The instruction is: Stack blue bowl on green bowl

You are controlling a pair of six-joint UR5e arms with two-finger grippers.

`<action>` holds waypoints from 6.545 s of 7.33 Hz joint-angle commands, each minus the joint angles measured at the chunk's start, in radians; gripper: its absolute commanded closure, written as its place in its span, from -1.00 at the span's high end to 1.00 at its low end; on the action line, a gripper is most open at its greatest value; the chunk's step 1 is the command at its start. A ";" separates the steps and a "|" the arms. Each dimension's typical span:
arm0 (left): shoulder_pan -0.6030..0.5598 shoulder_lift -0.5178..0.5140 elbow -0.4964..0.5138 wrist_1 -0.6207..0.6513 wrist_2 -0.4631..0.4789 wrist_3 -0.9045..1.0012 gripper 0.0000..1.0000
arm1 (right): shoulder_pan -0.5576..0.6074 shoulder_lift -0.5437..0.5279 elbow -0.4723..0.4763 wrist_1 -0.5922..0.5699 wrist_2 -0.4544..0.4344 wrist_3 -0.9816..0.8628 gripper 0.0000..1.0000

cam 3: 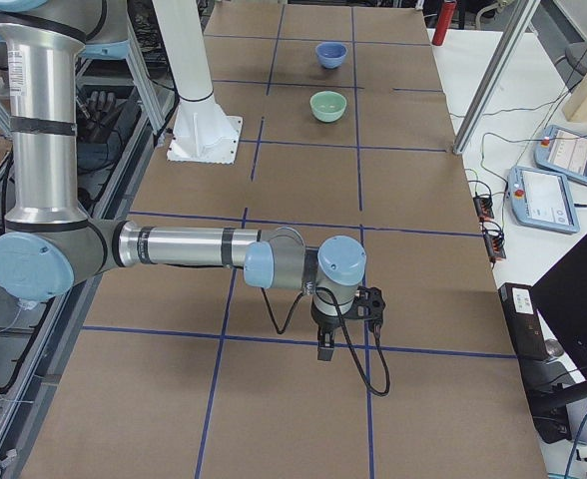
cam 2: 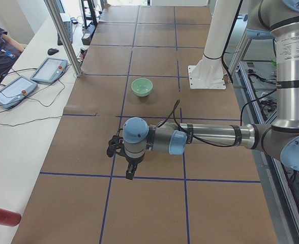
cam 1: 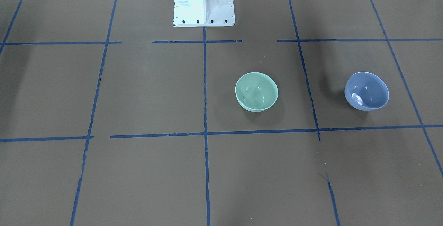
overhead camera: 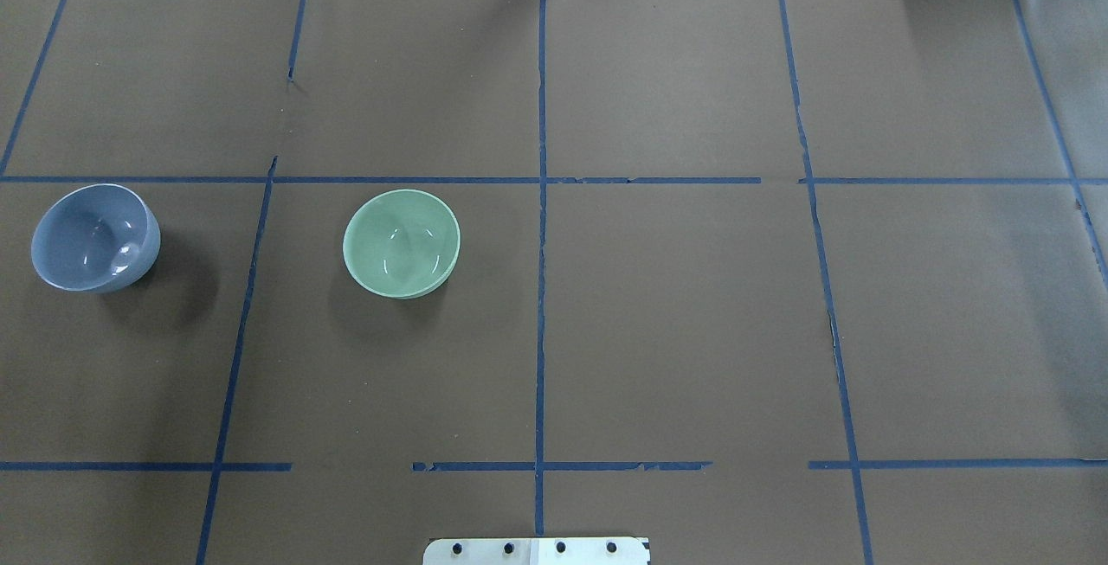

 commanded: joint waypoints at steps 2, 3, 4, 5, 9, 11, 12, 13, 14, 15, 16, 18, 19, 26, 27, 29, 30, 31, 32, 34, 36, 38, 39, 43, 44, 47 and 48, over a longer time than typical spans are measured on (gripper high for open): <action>0.000 -0.001 0.015 -0.002 -0.009 -0.009 1.00 | -0.001 0.000 0.000 0.000 0.000 0.001 1.00; 0.000 -0.012 0.012 -0.007 -0.012 -0.005 1.00 | 0.001 0.000 0.000 0.000 0.000 -0.001 1.00; 0.002 -0.015 0.008 -0.029 -0.012 -0.006 1.00 | 0.001 0.000 0.000 0.000 0.000 -0.001 1.00; 0.024 -0.015 0.003 -0.063 -0.012 -0.029 1.00 | -0.001 0.000 0.000 0.000 0.000 -0.001 1.00; 0.379 -0.015 0.063 -0.496 0.122 -0.765 1.00 | -0.001 0.000 0.000 0.000 0.000 -0.001 1.00; 0.457 -0.029 0.124 -0.621 0.149 -0.927 1.00 | 0.001 0.000 0.000 0.000 0.000 -0.001 1.00; 0.495 -0.052 0.135 -0.623 0.187 -0.981 1.00 | 0.001 0.000 0.000 0.000 0.000 0.001 1.00; 0.524 -0.061 0.139 -0.626 0.224 -1.000 0.98 | -0.001 0.000 0.000 0.000 0.000 -0.001 1.00; 0.525 -0.061 0.136 -0.626 0.224 -1.005 0.36 | -0.001 0.000 0.000 0.000 0.000 -0.001 1.00; 0.525 -0.061 0.133 -0.613 0.215 -1.002 -0.71 | 0.001 0.000 0.000 0.000 0.000 0.001 1.00; 0.525 -0.059 0.139 -0.613 0.215 -1.000 -0.93 | -0.001 0.000 0.000 0.000 0.000 0.001 1.00; 0.522 -0.046 0.133 -0.602 0.215 -0.997 -1.00 | -0.001 0.000 0.000 0.000 0.000 -0.001 1.00; 0.522 -0.052 0.121 -0.549 0.215 -0.989 -1.00 | -0.001 0.000 0.000 0.000 0.000 -0.001 1.00; 0.649 -0.361 -0.223 -0.097 0.221 -1.451 -1.00 | -0.001 0.000 0.000 0.000 0.000 -0.001 1.00; 0.714 -0.419 -0.218 -0.093 0.232 -1.551 -1.00 | -0.001 0.001 0.000 0.000 0.000 -0.001 1.00; 0.832 -0.499 -0.215 -0.009 0.329 -1.653 -1.00 | 0.001 0.000 0.000 0.000 0.000 -0.001 1.00; 0.868 -0.509 -0.215 0.007 0.351 -1.687 -1.00 | -0.001 0.000 0.000 0.000 0.000 -0.001 1.00; 0.893 -0.510 -0.207 0.007 0.382 -1.695 -1.00 | -0.001 0.000 0.000 0.000 0.000 0.001 1.00; 0.903 -0.510 -0.174 0.006 0.402 -1.697 -1.00 | -0.001 0.001 0.000 0.000 0.000 -0.001 1.00; 0.920 -0.510 -0.154 0.004 0.402 -1.697 -1.00 | -0.001 0.000 0.000 0.000 0.000 -0.001 1.00; 0.922 -0.512 -0.132 -0.004 0.405 -1.697 -1.00 | -0.001 0.000 0.000 0.000 0.000 0.001 1.00; 0.927 -0.512 -0.131 -0.005 0.403 -1.697 -1.00 | -0.001 0.000 0.000 0.000 0.000 0.001 1.00; 0.928 -0.512 -0.131 -0.004 0.403 -1.697 -1.00 | -0.001 0.000 0.000 0.000 0.000 -0.001 1.00; 0.942 -0.529 -0.101 -0.007 0.405 -1.692 -0.32 | 0.001 0.000 0.000 0.000 0.000 0.001 1.00; 0.942 -0.529 -0.107 -0.007 0.405 -1.693 0.99 | -0.001 0.000 0.000 0.000 0.000 0.001 1.00; 0.899 -0.514 -0.185 -0.005 0.399 -1.681 1.00 | -0.001 0.000 0.000 0.000 0.000 -0.001 1.00; 0.847 -0.491 -0.209 -0.004 0.396 -1.631 1.00 | -0.001 0.000 0.000 0.000 0.000 -0.001 1.00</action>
